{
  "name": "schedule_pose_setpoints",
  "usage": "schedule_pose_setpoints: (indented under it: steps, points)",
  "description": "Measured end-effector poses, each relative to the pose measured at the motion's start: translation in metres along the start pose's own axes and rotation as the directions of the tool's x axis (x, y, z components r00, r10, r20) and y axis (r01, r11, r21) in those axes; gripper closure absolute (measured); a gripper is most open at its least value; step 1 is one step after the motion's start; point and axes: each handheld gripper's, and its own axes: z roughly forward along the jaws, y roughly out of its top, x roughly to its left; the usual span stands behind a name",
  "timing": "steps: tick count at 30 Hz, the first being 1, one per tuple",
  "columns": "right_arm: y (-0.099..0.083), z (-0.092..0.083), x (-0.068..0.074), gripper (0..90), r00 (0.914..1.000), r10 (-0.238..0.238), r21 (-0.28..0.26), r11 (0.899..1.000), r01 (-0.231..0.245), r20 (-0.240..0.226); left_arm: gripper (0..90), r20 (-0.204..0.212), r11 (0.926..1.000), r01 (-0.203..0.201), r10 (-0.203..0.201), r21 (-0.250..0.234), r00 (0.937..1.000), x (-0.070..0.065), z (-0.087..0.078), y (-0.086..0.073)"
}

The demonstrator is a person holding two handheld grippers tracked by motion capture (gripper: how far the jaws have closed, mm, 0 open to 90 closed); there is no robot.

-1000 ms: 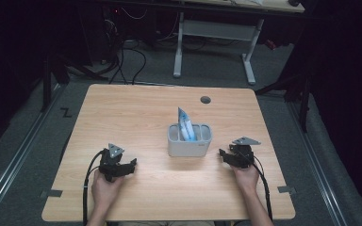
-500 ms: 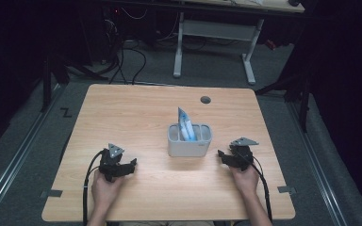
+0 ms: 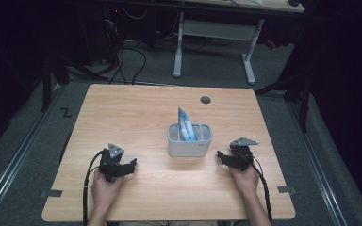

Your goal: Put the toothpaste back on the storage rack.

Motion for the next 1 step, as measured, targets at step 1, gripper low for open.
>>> schedule_pose_setpoints:
  steps: [1]
  points:
    - [0.0000,0.0001,-0.0001,35.0,1.0000,-0.005,-0.001,1.000,0.005,-0.002,23.6,0.000,1.0000,0.000,0.000,0.000,1.0000,0.0000,0.0000,0.0000]
